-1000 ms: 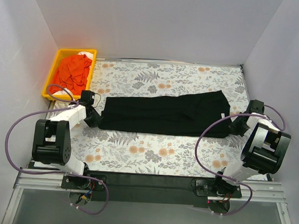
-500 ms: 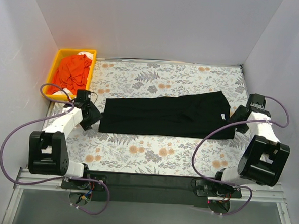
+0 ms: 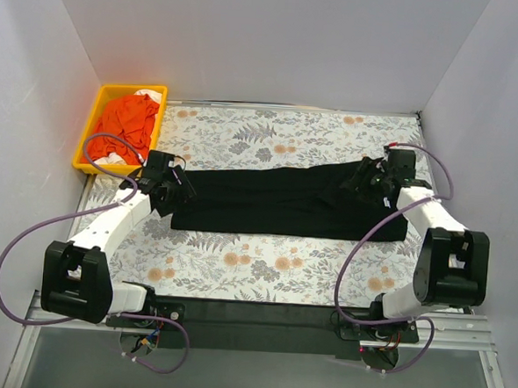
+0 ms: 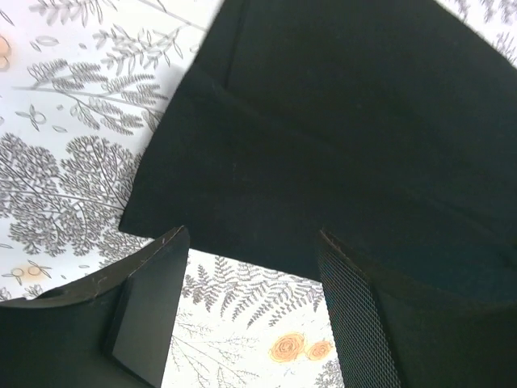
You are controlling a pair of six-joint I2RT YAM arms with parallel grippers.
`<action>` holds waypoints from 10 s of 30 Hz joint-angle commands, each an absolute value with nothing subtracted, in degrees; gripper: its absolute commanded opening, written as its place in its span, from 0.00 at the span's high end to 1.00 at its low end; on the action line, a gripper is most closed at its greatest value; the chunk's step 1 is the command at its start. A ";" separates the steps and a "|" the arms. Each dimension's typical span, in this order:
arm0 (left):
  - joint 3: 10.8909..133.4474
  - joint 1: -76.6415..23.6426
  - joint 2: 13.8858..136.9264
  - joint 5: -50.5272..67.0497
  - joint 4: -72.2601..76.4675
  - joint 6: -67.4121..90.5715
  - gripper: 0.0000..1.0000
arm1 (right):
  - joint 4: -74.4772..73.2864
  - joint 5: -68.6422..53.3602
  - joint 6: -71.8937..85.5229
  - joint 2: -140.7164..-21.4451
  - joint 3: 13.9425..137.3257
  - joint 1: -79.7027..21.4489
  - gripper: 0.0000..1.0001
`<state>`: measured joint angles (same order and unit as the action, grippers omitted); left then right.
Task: Fold and stack the t-shirts
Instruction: Fold the tshirt
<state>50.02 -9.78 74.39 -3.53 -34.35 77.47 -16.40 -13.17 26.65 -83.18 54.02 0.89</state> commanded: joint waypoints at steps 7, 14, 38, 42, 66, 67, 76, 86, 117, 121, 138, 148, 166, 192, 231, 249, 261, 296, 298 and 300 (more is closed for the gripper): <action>48.25 -11.07 70.49 -2.11 -33.22 78.40 0.39 | -2.37 -16.35 38.76 -92.10 51.42 -4.39 0.37; 46.94 -11.07 69.44 -1.93 -33.66 78.92 0.39 | -2.20 -18.10 40.78 -95.71 52.12 -6.15 0.37; 46.05 -11.07 68.73 -1.58 -33.31 79.19 0.38 | -6.23 -17.50 33.93 -100.91 69.69 -10.55 0.39; 46.67 -11.07 71.35 -0.79 -31.04 79.10 0.39 | -9.14 -14.86 30.24 -98.01 68.03 -6.52 0.41; 37.36 -5.63 83.78 -3.25 -26.54 83.32 0.61 | -17.66 1.93 23.03 -86.13 46.31 16.26 0.46; 36.74 -5.63 82.80 -2.64 -26.89 83.49 0.61 | -18.97 2.37 22.51 -86.83 47.19 16.26 0.46; 45.86 -7.11 74.70 -5.53 -32.16 76.91 0.32 | -23.28 1.41 21.62 -79.38 51.24 11.87 0.45; 59.93 -16.87 86.46 -3.43 -27.87 68.12 0.31 | -20.66 -6.76 31.28 -75.41 42.64 3.79 0.49; 58.89 -24.52 100.38 15.02 -26.45 90.70 0.38 | -19.24 -2.72 15.64 -124.27 94.64 6.86 0.50; 56.96 -24.79 94.94 13.98 -26.98 91.50 0.37 | -19.69 -4.56 15.64 -118.33 91.77 4.49 0.49; 54.84 -24.26 91.13 -5.72 -28.74 74.09 0.68 | -2.03 -11.87 34.98 -97.90 56.34 -13.18 0.54; 49.58 -24.43 94.31 6.93 -27.52 80.50 0.68 | -4.74 -5.47 26.20 -107.22 61.34 -7.31 0.56; 42.11 -33.75 89.22 19.51 -21.98 90.35 0.58 | -21.53 -1.32 15.55 -94.67 64.43 -8.24 0.53; 46.50 -34.98 72.87 -5.89 -41.92 91.06 0.23 | -25.66 3.96 31.02 -74.44 44.03 -52.20 0.52; 39.46 -35.16 71.27 2.72 -35.07 83.59 0.25 | -40.34 10.28 30.59 -89.03 61.43 -74.70 0.52; 38.94 -35.16 76.82 4.22 -31.55 82.09 0.35 | -41.22 15.73 30.94 -100.28 60.21 -81.03 0.62; 37.62 -35.24 77.25 4.22 -31.20 81.04 0.45 | -41.66 16.61 29.97 -100.81 60.56 -81.39 0.77; 35.42 -33.40 75.50 3.34 -36.03 84.37 0.98 | -44.91 14.33 29.36 -96.50 58.00 -83.84 0.99; 36.20 -33.31 74.45 3.25 -36.38 84.55 0.95 | -44.91 13.80 29.27 -97.47 61.15 -84.37 0.84; 37.00 -33.31 73.66 2.12 -37.61 84.55 0.81 | -45.35 13.45 29.35 -96.51 62.66 -84.64 0.74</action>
